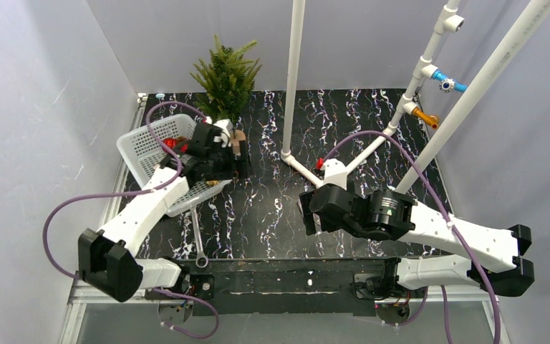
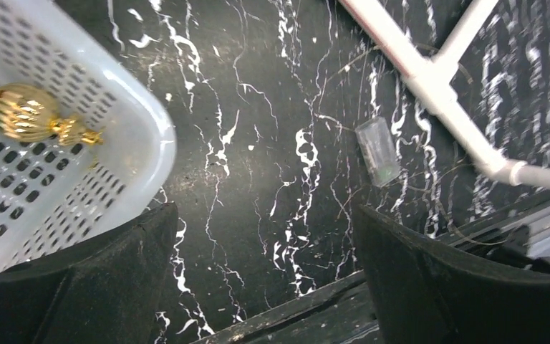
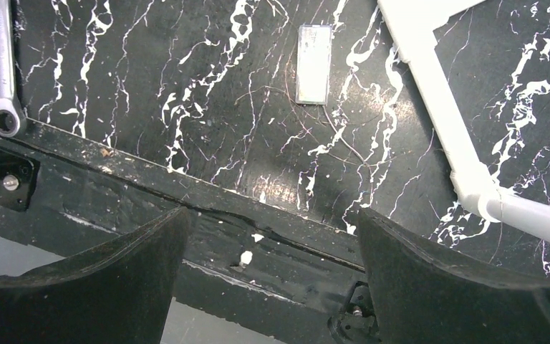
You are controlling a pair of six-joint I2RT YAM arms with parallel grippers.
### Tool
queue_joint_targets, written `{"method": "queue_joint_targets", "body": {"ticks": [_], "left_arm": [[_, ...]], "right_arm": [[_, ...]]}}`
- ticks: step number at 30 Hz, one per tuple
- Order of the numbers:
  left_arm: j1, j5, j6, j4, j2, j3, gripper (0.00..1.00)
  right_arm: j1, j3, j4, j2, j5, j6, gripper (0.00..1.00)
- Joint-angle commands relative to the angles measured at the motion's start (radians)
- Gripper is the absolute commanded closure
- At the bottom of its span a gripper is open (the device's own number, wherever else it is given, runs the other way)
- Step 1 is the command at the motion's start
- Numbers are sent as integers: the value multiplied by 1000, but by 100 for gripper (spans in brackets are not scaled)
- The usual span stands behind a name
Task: Decorate the small christmas tree
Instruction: Move the storage box to the center of the board, then adjust the storage box at the center of the board.
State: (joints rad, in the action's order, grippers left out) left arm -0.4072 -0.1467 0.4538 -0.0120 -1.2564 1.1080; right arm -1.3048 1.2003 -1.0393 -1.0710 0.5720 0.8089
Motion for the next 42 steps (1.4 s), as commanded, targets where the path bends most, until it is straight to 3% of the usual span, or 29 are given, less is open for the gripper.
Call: {"method": "queue_joint_targets", "body": {"ticks": [1, 5, 7, 10, 17, 30, 42], "left_arm": [[-92, 165, -51, 5, -76, -7, 7], [-122, 284, -99, 6, -135, -13, 7], [-128, 286, -108, 39, -149, -13, 7], [-139, 233, -111, -39, -192, 48, 7], [-181, 340, -176, -92, -251, 76, 7], [-185, 558, -284, -204, -198, -3, 6], [-180, 840, -326, -290, -51, -124, 2]], "right_arm": [[-7, 35, 17, -21, 6, -3, 6], [-8, 19, 16, -7, 3, 7, 6], [-7, 3, 17, 6, 5, 12, 6], [-7, -13, 14, 20, 11, 18, 6], [-7, -11, 5, 19, 17, 22, 5], [-7, -29, 19, 15, 14, 23, 5], [-7, -15, 17, -14, -6, 28, 5]]}}
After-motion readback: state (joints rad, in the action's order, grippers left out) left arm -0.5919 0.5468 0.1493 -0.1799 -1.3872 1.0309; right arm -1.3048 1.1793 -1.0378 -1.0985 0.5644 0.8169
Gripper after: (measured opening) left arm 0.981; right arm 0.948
